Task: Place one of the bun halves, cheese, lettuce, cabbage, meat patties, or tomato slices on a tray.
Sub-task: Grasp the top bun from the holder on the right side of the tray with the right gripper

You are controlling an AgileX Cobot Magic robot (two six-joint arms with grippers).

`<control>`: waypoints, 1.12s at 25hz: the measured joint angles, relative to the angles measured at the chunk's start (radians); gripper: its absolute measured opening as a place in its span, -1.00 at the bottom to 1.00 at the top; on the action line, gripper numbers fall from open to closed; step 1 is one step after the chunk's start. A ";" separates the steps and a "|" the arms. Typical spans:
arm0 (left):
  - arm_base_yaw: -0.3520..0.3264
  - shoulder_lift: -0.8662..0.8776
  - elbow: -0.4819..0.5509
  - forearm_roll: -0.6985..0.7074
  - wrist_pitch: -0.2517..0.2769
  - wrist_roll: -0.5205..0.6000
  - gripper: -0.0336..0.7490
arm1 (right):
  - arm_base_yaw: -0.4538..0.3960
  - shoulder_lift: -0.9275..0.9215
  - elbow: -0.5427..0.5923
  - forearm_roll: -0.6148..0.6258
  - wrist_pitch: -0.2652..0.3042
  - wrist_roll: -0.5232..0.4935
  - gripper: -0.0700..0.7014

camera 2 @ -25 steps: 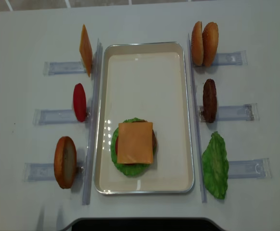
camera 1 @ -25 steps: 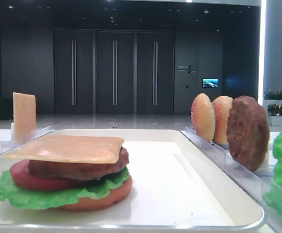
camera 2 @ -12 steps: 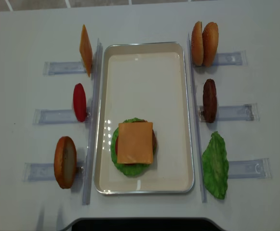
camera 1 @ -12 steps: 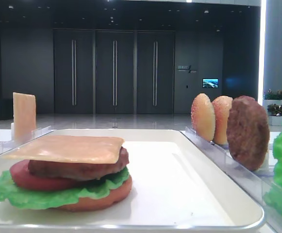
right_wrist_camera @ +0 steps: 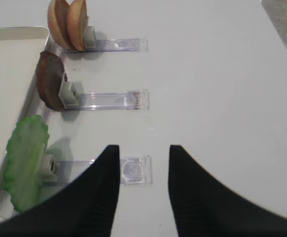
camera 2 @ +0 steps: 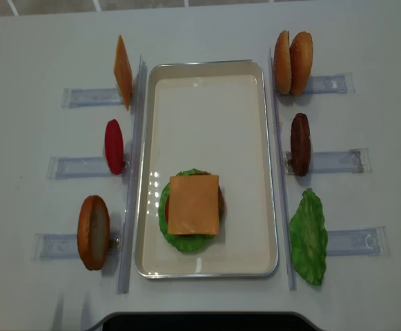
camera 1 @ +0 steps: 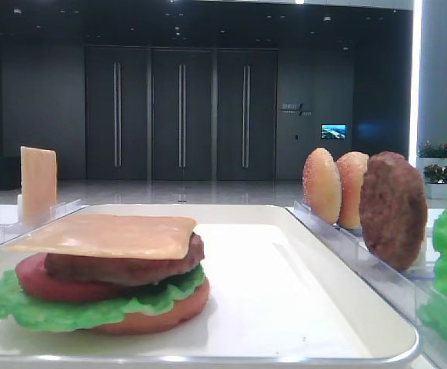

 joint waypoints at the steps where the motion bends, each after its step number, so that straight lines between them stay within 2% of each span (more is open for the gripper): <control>1: 0.000 0.000 0.000 0.000 0.000 0.000 0.08 | 0.000 0.000 0.000 0.010 -0.002 0.000 -0.20; 9: 0.000 0.000 0.000 0.000 0.000 0.000 0.08 | 0.000 0.008 -0.033 0.029 -0.082 -0.018 0.05; 12: 0.000 0.000 0.000 0.000 0.000 0.000 0.08 | 0.000 0.099 -0.061 0.029 -0.109 -0.043 0.09; 16: 0.000 0.000 0.000 0.000 0.000 0.000 0.08 | 0.000 0.288 -0.145 0.037 -0.189 -0.054 0.10; 19: 0.000 0.000 0.000 0.000 -0.001 0.000 0.08 | 0.000 0.461 -0.245 0.060 -0.223 -0.056 0.09; 25: 0.000 0.000 0.000 0.000 -0.001 0.000 0.08 | 0.000 0.844 -0.460 0.077 -0.228 -0.057 0.09; 28: 0.000 0.000 0.000 0.000 -0.001 0.000 0.08 | 0.000 1.030 -0.542 0.084 -0.199 -0.058 0.13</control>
